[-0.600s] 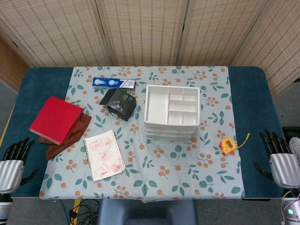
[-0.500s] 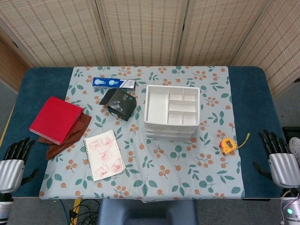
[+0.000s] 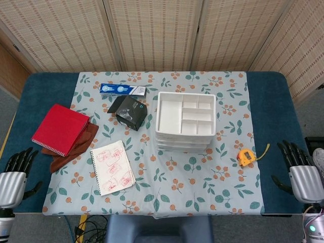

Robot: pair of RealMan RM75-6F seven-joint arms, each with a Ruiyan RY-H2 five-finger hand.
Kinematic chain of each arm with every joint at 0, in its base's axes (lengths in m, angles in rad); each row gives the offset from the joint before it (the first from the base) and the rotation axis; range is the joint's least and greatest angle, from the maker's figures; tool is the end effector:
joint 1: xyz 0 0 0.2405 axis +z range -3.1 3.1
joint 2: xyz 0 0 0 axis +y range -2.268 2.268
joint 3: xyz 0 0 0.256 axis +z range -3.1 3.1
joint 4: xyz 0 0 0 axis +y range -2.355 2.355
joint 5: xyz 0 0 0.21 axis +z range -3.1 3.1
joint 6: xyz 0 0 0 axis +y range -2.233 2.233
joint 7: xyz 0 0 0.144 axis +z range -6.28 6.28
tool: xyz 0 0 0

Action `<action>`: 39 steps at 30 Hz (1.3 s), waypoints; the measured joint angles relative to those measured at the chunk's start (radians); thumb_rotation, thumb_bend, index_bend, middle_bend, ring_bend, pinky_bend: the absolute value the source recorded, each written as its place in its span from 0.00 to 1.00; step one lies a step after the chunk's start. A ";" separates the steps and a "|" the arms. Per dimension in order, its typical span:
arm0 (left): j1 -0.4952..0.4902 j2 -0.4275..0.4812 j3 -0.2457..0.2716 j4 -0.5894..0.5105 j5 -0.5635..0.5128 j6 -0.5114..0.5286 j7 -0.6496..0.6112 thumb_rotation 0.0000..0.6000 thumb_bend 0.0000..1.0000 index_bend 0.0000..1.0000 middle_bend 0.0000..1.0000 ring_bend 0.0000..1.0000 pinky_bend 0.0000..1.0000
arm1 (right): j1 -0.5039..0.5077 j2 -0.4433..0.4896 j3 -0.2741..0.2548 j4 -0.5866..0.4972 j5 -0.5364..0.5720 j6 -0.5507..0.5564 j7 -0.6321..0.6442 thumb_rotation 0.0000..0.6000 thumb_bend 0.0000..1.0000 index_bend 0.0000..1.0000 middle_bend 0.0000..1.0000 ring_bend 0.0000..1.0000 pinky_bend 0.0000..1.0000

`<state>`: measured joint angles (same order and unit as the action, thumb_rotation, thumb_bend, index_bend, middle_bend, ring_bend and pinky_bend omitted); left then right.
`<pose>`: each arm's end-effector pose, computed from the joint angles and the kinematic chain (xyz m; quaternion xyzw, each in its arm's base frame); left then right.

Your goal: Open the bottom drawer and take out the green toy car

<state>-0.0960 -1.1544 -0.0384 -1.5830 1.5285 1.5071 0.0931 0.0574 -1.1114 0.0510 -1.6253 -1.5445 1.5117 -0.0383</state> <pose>-0.3076 0.1822 0.1501 -0.6179 -0.3488 -0.3752 0.5964 -0.3062 -0.1725 0.1615 0.6030 -0.3682 0.3883 0.5917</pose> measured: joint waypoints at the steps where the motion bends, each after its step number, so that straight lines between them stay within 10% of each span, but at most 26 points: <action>1: 0.000 0.001 0.000 -0.001 0.000 0.000 -0.001 1.00 0.23 0.08 0.05 0.07 0.09 | 0.003 0.001 0.000 -0.003 -0.005 -0.003 0.005 1.00 0.27 0.00 0.06 0.06 0.13; 7: 0.000 0.005 0.000 -0.002 0.002 0.002 -0.008 1.00 0.23 0.08 0.05 0.07 0.09 | 0.029 0.000 0.002 -0.021 -0.033 -0.020 0.023 1.00 0.28 0.00 0.19 0.23 0.30; 14: -0.004 0.005 0.003 -0.002 0.005 -0.007 -0.010 1.00 0.23 0.08 0.05 0.07 0.09 | 0.076 -0.008 -0.009 -0.056 -0.030 -0.127 0.032 1.00 0.33 0.04 0.49 0.67 0.80; 19: -0.002 0.006 0.005 -0.001 0.004 -0.005 -0.016 1.00 0.23 0.08 0.05 0.07 0.09 | 0.129 -0.025 -0.019 -0.083 -0.009 -0.248 0.092 1.00 0.46 0.05 0.70 0.87 0.97; 39: 0.003 0.014 0.011 0.001 -0.003 -0.014 -0.037 1.00 0.23 0.09 0.05 0.07 0.09 | 0.366 -0.150 0.052 -0.125 0.230 -0.800 0.892 1.00 0.77 0.05 0.83 0.97 1.00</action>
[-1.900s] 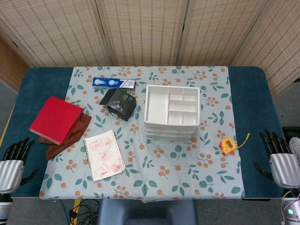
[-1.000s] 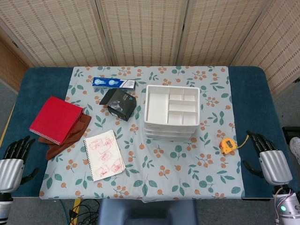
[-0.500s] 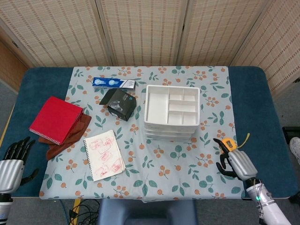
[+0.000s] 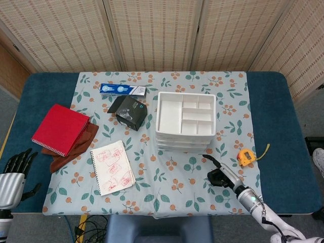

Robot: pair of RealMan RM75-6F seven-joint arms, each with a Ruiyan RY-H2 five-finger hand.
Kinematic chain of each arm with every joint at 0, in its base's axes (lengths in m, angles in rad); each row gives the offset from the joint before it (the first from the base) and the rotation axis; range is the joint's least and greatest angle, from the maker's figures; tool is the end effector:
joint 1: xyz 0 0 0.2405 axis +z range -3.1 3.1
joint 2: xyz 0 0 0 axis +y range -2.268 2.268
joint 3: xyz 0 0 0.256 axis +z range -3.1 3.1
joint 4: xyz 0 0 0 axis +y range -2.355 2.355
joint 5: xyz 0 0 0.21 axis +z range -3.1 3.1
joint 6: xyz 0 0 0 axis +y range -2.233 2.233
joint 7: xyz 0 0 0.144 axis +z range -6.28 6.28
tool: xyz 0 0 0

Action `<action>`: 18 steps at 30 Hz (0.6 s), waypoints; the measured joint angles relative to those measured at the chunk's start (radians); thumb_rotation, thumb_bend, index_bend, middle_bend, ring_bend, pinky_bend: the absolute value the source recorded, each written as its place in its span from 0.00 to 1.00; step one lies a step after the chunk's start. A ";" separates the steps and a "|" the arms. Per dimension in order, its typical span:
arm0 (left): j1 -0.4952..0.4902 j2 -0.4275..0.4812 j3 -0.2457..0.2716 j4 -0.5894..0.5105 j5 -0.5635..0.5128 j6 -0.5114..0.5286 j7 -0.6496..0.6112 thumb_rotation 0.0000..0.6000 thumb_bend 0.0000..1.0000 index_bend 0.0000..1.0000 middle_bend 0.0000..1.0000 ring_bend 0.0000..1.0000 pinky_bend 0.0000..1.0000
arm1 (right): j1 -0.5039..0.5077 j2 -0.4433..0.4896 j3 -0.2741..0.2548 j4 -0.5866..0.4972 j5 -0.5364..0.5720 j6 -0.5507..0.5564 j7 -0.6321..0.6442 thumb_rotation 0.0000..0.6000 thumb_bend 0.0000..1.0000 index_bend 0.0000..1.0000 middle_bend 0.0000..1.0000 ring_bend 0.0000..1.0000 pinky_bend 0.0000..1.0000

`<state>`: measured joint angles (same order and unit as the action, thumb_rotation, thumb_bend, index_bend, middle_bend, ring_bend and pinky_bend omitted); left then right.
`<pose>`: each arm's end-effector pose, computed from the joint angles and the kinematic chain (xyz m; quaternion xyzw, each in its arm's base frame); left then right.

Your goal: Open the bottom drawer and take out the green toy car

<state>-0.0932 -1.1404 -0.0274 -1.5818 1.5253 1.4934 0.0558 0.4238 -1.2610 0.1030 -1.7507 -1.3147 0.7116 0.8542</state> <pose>-0.3117 0.1792 0.1516 -0.6174 -0.3640 -0.3730 0.5892 -0.2277 -0.2379 0.0158 0.4164 -0.8115 0.3810 0.1515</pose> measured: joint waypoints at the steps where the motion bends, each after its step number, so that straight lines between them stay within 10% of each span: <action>1: 0.000 0.001 0.000 0.000 0.000 -0.001 -0.001 1.00 0.23 0.09 0.05 0.07 0.09 | 0.010 -0.007 0.008 0.003 0.008 -0.023 0.033 1.00 0.77 0.05 0.83 0.97 1.00; 18: -0.005 0.000 0.000 0.014 -0.009 -0.018 -0.026 1.00 0.23 0.09 0.05 0.07 0.09 | 0.163 -0.168 0.145 0.140 0.222 -0.293 0.250 1.00 0.79 0.05 0.81 0.97 1.00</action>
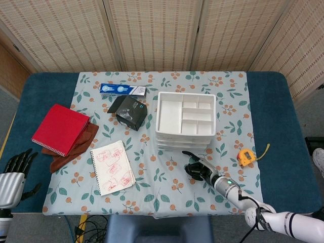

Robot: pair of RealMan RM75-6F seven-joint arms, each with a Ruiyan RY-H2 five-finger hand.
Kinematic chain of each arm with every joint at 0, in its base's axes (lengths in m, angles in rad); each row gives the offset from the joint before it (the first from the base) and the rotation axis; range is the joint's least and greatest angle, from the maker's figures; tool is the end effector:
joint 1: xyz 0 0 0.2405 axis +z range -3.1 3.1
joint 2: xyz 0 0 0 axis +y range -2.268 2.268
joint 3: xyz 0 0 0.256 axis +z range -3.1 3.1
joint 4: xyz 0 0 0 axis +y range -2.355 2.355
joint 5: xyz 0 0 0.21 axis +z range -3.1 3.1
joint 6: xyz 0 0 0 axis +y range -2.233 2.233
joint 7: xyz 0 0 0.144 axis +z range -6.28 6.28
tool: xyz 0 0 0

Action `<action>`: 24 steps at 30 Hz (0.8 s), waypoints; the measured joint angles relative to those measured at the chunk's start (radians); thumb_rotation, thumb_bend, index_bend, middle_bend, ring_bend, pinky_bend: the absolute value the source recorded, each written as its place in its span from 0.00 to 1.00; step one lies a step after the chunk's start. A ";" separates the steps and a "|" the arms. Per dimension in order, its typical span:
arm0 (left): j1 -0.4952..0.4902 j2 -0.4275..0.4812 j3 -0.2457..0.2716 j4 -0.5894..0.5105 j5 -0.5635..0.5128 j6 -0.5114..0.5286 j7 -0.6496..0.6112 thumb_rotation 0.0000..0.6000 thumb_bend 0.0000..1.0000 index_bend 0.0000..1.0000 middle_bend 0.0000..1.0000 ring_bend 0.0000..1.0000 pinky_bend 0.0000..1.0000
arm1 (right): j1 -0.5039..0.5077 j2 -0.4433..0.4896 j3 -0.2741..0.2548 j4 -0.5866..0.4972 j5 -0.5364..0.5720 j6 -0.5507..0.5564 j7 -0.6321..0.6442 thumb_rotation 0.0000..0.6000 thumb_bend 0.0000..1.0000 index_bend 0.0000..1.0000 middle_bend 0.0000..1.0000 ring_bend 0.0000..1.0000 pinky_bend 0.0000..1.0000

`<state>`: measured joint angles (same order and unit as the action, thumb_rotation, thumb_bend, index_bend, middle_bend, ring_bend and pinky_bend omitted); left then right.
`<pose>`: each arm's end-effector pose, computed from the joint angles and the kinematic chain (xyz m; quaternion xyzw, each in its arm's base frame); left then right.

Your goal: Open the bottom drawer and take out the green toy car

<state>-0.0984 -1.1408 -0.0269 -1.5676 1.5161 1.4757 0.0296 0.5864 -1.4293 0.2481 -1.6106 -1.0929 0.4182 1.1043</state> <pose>-0.3158 0.1810 0.1511 -0.6164 -0.3736 -0.3711 0.5855 -0.1852 -0.2844 -0.0375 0.2752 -0.9009 0.3326 0.0460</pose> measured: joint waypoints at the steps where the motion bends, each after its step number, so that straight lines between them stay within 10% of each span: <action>1: 0.000 0.000 0.000 0.001 0.000 0.000 -0.001 1.00 0.23 0.09 0.05 0.07 0.09 | 0.006 -0.006 0.002 0.007 0.016 -0.006 -0.006 1.00 0.79 0.05 0.81 0.97 1.00; 24: -0.003 0.001 -0.003 0.011 -0.006 -0.005 -0.018 1.00 0.23 0.09 0.05 0.07 0.09 | 0.087 -0.123 0.043 0.099 0.263 -0.047 -0.216 1.00 0.79 0.05 0.80 0.97 1.00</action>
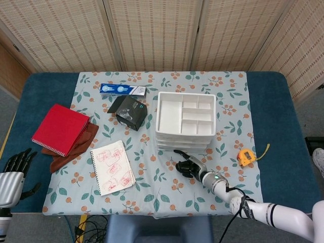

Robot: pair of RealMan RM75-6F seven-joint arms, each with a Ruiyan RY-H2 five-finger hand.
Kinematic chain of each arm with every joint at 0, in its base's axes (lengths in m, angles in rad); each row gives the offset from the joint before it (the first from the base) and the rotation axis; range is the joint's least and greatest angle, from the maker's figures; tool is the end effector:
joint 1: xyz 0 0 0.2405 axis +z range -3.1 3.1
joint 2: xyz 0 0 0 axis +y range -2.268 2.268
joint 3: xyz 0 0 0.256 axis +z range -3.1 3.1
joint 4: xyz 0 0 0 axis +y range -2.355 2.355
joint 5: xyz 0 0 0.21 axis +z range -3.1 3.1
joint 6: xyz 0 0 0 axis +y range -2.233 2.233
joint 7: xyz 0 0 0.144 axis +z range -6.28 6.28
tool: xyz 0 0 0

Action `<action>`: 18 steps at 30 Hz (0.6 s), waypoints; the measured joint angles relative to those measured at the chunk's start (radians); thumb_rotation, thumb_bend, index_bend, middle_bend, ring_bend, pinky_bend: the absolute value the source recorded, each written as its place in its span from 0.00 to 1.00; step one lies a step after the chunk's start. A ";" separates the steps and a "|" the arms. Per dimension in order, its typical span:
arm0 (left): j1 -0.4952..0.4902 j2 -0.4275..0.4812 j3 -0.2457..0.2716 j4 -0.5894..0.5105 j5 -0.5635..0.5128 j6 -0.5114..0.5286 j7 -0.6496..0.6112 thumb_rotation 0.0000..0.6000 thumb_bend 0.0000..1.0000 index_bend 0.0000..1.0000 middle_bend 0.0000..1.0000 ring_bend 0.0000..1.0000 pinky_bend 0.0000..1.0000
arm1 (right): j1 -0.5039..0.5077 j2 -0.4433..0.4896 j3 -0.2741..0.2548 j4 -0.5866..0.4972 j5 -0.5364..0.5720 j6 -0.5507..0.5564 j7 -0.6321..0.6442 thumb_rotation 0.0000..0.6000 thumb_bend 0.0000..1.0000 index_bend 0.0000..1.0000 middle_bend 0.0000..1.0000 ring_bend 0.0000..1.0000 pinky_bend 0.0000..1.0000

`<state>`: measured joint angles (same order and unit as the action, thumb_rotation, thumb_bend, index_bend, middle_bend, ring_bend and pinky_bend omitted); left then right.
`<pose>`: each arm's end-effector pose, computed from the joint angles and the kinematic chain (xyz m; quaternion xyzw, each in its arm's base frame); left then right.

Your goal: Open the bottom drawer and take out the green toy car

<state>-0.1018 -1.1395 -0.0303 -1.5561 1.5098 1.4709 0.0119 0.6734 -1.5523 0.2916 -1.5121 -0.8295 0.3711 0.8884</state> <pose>-0.3184 0.1830 0.1529 -0.6139 -0.3759 -0.3722 0.5859 -0.1637 -0.3034 -0.0697 0.2714 -0.9076 0.3162 0.0513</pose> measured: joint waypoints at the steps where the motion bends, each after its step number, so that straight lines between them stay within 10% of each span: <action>1: 0.000 0.000 0.000 0.000 -0.001 -0.001 -0.001 1.00 0.23 0.09 0.05 0.07 0.09 | 0.001 -0.002 0.002 0.003 0.006 -0.001 -0.004 1.00 0.79 0.05 0.80 0.97 1.00; 18: -0.005 -0.003 0.000 0.002 -0.003 -0.009 0.001 1.00 0.23 0.09 0.05 0.07 0.09 | 0.023 -0.039 0.026 0.051 0.073 -0.020 -0.101 1.00 0.79 0.05 0.79 0.97 1.00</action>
<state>-0.1068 -1.1427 -0.0307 -1.5537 1.5069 1.4623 0.0130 0.6963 -1.5914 0.3174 -1.4611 -0.7560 0.3509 0.7870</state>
